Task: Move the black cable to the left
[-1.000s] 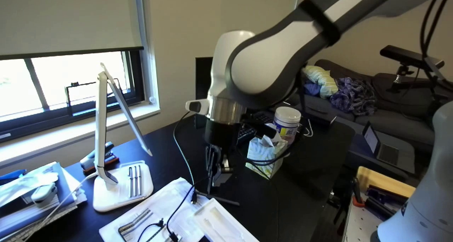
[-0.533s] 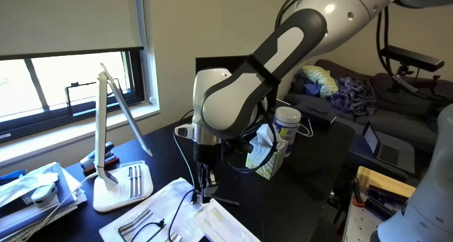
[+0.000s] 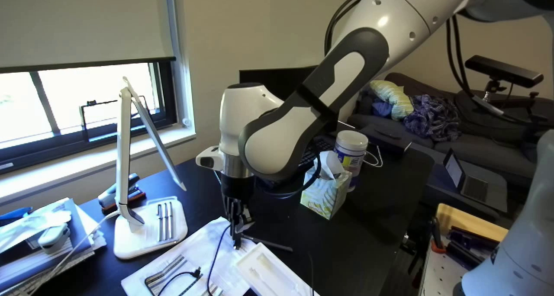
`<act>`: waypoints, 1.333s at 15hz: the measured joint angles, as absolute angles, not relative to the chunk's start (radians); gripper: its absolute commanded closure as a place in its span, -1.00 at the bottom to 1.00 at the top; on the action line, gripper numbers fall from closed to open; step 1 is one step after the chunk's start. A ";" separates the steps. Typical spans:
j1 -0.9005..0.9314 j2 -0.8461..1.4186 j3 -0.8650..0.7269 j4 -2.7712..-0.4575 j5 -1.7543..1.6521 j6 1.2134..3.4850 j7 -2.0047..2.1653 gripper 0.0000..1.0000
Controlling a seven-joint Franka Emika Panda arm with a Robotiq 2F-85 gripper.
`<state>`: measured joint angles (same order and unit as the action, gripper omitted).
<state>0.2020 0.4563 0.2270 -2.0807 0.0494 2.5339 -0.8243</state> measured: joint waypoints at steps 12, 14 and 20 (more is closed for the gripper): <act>0.120 0.533 0.324 -2.048 0.060 2.737 -0.836 -1.00; 0.126 0.520 0.317 -2.066 0.060 2.738 -0.743 -1.00; 0.179 0.215 0.330 -2.284 0.058 2.713 -0.364 -1.00</act>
